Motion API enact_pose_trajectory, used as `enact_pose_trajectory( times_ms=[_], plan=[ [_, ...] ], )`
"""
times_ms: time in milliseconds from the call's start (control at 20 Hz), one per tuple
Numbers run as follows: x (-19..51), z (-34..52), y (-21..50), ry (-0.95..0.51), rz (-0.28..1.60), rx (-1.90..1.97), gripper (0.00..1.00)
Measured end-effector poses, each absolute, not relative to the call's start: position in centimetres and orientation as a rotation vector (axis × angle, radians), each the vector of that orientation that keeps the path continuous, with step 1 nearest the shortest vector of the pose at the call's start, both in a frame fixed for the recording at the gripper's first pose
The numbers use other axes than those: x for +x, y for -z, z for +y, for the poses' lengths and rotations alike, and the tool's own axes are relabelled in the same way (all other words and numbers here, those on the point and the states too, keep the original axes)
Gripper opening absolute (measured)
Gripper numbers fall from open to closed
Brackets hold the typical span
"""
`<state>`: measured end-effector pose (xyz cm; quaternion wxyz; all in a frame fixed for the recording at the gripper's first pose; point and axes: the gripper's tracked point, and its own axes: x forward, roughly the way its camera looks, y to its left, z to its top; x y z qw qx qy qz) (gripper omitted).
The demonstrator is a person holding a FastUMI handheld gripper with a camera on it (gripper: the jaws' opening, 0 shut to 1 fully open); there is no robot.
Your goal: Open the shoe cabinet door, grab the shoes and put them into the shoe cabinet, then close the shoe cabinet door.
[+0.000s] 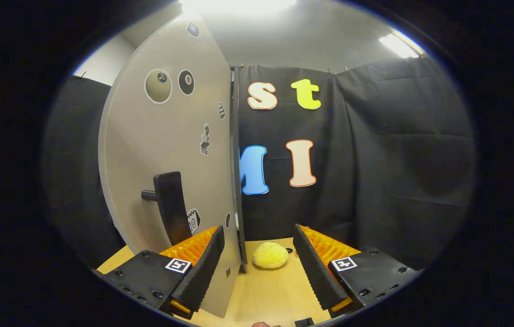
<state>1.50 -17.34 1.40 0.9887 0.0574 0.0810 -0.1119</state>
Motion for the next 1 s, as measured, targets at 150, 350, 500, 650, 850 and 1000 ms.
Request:
enact_pose_trajectory(
  times_ms=[150,350,500,650,850,1000],
  plan=[
    [2.6,-13.8,-1.7,0.203,0.164,0.116,0.96],
    [5.6,-8.4,-2.3,0.157,0.154,0.085,0.96],
    [9.4,-3.6,-2.5,0.100,0.134,0.037,0.97],
    [12.8,0.3,-2.7,0.055,0.138,0.022,0.97],
    [13.2,2.9,-4.9,0.038,0.080,0.007,0.98],
    [11.3,3.5,-5.5,0.040,0.064,0.023,0.97]
  ],
)
